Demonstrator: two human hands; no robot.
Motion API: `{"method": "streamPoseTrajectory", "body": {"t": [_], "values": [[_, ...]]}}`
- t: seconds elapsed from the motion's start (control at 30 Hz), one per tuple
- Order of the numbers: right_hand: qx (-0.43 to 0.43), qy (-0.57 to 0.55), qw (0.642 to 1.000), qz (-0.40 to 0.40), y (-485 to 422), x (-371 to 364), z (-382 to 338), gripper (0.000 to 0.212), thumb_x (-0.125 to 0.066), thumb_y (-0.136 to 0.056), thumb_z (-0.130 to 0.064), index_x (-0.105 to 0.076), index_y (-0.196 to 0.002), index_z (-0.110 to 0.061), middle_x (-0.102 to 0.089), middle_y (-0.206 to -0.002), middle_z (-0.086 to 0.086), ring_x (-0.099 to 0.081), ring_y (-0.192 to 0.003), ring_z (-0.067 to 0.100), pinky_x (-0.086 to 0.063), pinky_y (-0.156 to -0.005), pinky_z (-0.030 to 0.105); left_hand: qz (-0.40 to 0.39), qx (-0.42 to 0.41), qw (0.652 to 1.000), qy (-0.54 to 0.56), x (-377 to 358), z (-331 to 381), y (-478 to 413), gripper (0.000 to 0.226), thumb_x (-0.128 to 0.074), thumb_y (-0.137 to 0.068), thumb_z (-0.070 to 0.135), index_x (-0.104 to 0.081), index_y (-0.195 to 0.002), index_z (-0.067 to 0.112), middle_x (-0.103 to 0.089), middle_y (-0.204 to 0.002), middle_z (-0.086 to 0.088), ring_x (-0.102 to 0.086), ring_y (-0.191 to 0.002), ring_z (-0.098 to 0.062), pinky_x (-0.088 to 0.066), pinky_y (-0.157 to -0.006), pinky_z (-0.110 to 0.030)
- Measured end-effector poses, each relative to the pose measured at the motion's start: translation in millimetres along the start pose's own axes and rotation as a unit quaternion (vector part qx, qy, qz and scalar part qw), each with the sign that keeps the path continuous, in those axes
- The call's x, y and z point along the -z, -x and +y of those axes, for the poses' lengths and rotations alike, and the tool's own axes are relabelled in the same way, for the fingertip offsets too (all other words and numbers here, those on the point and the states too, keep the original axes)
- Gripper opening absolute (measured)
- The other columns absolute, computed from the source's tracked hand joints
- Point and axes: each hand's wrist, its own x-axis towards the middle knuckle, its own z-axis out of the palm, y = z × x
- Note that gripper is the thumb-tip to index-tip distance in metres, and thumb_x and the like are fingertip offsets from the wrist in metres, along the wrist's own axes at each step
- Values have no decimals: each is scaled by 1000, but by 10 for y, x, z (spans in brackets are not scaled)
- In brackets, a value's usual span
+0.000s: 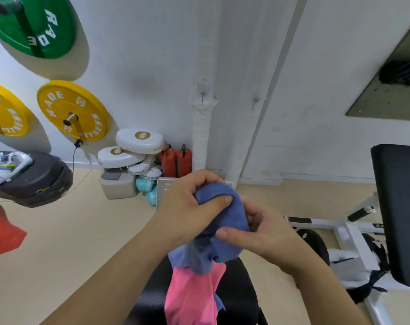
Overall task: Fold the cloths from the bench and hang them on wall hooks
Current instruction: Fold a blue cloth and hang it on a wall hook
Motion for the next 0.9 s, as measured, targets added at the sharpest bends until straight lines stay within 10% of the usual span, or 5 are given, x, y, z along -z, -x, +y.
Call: {"method": "streamPoseTrajectory", "body": {"t": [0.17, 0.27, 0.57, 0.73, 0.9], "values": [[9, -130, 986, 104, 88, 16, 124, 19, -86, -80, -25, -68, -81, -20, -71, -83, 8, -70, -82, 20, -59, -72, 33, -188, 128, 973, 50, -40, -421, 132, 31, -77, -88, 43, -73, -108, 19, -77, -102, -6, -73, -97, -14, -61, -87, -43], [11, -253, 946, 204, 32, 108, 193, 22, -75, -83, -25, -66, -99, -14, -75, -96, 8, -72, -93, 21, -59, -84, 37, -298, 140, 944, -5, 23, -632, 220, 23, -82, -85, 27, -73, -105, 19, -78, -103, -2, -74, -98, -18, -61, -87, -42], [-49, -225, 969, 92, -66, 521, 340, 42, -76, -75, -16, -60, -112, -7, -75, -106, 16, -75, -96, 25, -61, -72, 29, -70, 110, 989, 70, 79, -465, -86, 21, -56, -97, -1, -70, -96, 15, -73, -83, -7, -65, -74, -17, -54, -68, -38], [-111, -175, 978, 8, -172, 557, 391, 50, -85, -76, -22, -67, -119, -4, -74, -114, 19, -72, -108, 32, -57, -89, 40, -112, 17, 993, -29, 57, -238, -268, 36, -56, -89, -9, -75, -99, 20, -77, -94, 9, -68, -88, 3, -51, -79, -11], [-152, -16, 988, 36, -258, 609, 295, 28, -76, -91, -36, -74, -84, -10, -72, -83, 13, -66, -76, 25, -47, -72, 34, -164, -25, 972, -164, 284, -304, -482, 21, -65, -92, 14, -73, -95, 32, -74, -93, 16, -68, -93, -2, -51, -79, -14]]}}
